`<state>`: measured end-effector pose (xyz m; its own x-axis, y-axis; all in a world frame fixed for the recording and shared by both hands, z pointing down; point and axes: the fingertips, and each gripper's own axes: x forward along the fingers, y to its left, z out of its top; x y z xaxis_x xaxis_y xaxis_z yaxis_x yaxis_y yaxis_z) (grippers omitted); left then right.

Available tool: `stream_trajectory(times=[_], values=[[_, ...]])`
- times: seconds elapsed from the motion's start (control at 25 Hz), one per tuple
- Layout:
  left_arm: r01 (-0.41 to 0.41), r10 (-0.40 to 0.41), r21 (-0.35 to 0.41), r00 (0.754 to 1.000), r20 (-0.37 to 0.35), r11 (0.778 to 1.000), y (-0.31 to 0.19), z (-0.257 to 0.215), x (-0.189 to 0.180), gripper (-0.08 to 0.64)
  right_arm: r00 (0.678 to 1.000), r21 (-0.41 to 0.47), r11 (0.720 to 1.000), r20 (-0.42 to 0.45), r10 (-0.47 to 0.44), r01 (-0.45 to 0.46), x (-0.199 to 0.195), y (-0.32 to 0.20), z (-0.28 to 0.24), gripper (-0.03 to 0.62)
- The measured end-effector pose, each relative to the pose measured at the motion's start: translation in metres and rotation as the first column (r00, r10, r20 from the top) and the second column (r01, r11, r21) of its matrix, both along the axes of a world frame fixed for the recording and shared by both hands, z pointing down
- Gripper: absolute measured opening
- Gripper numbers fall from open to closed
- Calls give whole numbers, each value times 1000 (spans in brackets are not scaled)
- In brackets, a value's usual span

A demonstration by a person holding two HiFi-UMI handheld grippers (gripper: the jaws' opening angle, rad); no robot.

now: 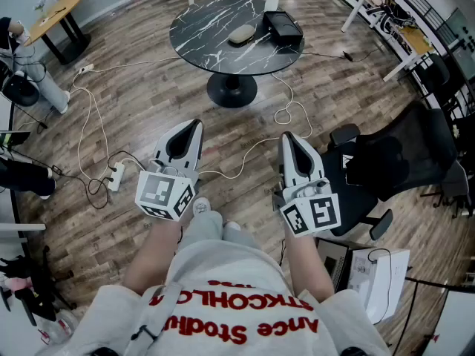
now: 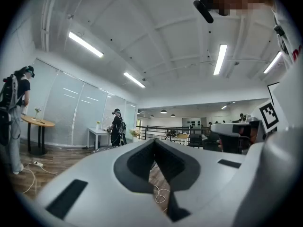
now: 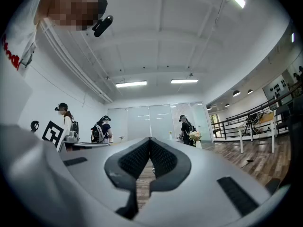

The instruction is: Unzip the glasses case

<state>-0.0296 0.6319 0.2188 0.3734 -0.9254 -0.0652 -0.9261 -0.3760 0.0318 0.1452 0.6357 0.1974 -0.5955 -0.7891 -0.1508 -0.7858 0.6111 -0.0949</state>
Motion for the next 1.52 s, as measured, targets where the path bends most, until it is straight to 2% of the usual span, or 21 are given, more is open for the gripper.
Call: stream_trajectory(times=[0.28, 0.48, 0.8, 1.08, 1.24, 1.52], values=[[5, -5, -5, 1000, -11, 1000, 5, 4, 6, 6, 1000, 21, 1000, -8, 4, -3, 4, 5, -4, 17], [13, -14, -9, 1000, -13, 1000, 6, 1, 11, 6, 999, 25, 999, 18, -30, 30, 8, 8, -10, 17], [25, -26, -12, 999, -19, 1000, -19, 1, 13, 6, 998, 4, 999, 40, -45, 45, 10, -20, -7, 17], [22, -23, -14, 999, -22, 1000, -79, 10, 13, 6, 999, 1, 1000, 44, -29, 29, 19, -72, -4, 17], [26, -26, -6, 999, 31, 1000, -132, 16, 9, 6, 997, 9, 1000, 71, -24, 23, 20, -121, -1, 17], [16, -16, -16, 1000, 4, 1000, -235, 14, -15, 6, 999, -4, 1000, 36, -15, 15, -2, -222, -2, 17]])
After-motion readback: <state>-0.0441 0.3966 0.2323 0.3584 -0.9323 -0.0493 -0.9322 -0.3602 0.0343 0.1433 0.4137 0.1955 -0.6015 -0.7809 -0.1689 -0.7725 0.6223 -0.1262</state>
